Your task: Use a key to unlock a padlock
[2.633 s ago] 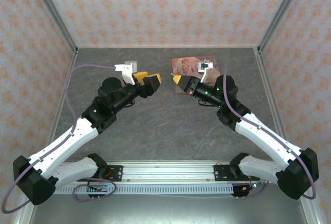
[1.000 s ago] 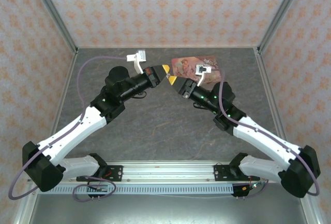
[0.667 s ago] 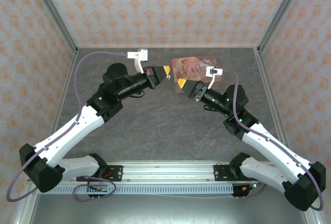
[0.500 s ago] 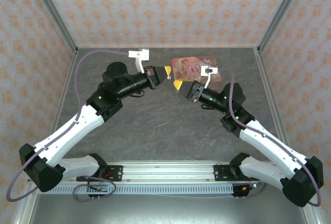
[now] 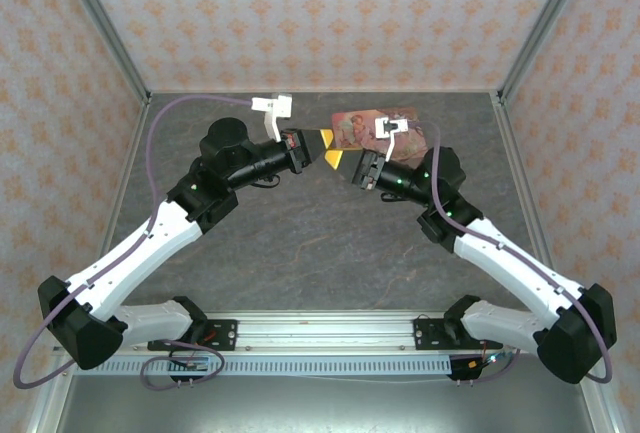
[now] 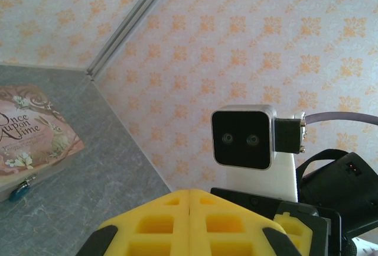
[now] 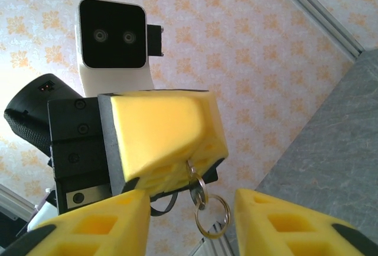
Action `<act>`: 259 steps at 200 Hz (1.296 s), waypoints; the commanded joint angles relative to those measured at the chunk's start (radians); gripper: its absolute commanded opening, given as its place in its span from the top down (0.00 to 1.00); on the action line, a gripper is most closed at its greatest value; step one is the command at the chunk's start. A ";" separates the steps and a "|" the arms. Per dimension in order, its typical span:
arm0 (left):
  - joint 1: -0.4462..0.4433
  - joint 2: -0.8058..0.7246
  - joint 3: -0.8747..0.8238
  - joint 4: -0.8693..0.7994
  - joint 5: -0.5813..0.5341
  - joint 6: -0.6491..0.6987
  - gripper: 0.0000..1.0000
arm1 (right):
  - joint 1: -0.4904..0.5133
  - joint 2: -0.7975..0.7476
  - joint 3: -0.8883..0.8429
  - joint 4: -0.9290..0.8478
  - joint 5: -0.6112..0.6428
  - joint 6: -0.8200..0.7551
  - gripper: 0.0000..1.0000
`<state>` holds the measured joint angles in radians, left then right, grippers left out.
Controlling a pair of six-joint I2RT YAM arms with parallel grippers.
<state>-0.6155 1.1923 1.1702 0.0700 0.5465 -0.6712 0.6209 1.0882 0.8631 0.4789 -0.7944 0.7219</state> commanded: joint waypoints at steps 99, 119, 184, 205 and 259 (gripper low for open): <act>-0.011 0.002 0.029 -0.008 0.004 0.031 1.00 | -0.002 -0.013 0.014 0.020 -0.003 -0.005 0.84; -0.010 0.001 0.027 -0.013 -0.001 0.034 1.00 | -0.002 -0.017 0.013 0.007 0.000 -0.010 0.87; -0.010 0.009 0.030 -0.034 -0.029 0.047 1.00 | -0.001 -0.046 0.002 -0.091 0.033 -0.054 1.00; -0.006 0.016 0.044 -0.088 -0.080 0.062 0.66 | -0.002 -0.090 0.002 -0.209 0.090 -0.113 1.00; 0.051 0.139 0.053 -0.172 -0.173 0.019 0.33 | -0.003 -0.215 0.033 -0.614 0.303 -0.284 1.00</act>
<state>-0.5858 1.2617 1.1969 -0.0414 0.4362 -0.6430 0.6209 0.9230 0.8680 0.0826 -0.6132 0.5472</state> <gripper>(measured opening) 0.626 0.056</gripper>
